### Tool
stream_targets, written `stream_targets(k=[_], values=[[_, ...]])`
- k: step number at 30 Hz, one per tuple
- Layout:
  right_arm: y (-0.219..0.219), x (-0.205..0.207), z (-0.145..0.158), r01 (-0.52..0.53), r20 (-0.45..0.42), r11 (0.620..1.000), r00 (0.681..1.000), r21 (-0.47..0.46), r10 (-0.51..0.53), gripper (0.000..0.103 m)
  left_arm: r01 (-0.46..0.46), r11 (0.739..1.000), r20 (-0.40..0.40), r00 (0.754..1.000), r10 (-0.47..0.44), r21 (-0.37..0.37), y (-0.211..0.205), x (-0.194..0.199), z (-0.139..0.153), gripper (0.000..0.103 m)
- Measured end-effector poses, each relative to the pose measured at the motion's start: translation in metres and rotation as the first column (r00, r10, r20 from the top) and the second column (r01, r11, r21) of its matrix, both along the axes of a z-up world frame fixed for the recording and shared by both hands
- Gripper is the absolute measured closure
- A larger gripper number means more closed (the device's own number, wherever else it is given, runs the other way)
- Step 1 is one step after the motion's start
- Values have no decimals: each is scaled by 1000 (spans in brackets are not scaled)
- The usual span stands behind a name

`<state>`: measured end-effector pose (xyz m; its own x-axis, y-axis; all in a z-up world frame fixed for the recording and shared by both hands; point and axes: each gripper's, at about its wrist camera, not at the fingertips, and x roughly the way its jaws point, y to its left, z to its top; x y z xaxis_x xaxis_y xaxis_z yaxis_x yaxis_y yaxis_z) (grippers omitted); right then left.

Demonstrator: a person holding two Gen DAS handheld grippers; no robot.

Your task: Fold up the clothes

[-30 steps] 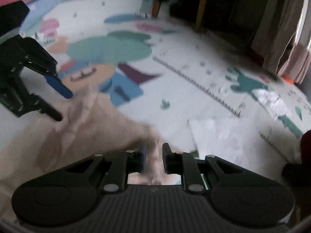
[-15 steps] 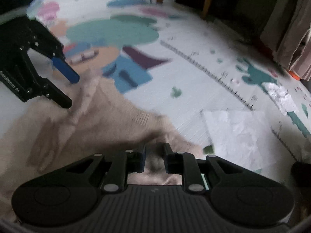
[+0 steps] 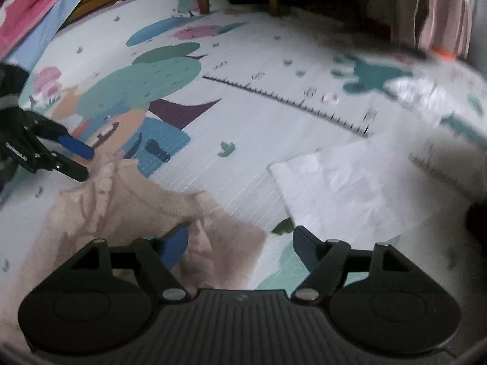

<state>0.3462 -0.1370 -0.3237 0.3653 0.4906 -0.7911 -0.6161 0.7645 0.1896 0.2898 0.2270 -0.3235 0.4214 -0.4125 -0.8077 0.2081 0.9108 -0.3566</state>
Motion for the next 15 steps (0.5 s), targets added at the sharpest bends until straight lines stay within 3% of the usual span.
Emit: stream_targets(k=[4,8,11,15], values=[[0,3,-13,-18,-27,1000,999,2,18,27,5,999,-4,1000,-5,-39,0,3,-5,33],[-2,5,-18,-46,-55,999,997,25,47,36,12,999,-13,1000,-13,-52,-4,7,-11,36],[-3,8,-19,-36,-76,998,996,43,40,36,21,999,-16,1000,-22,-47,-5,10,-12,36],[-5,12,-19,-33,-113,996,993,84,42,36,42,994,-43,998,-46,-99,3,11,-11,37]])
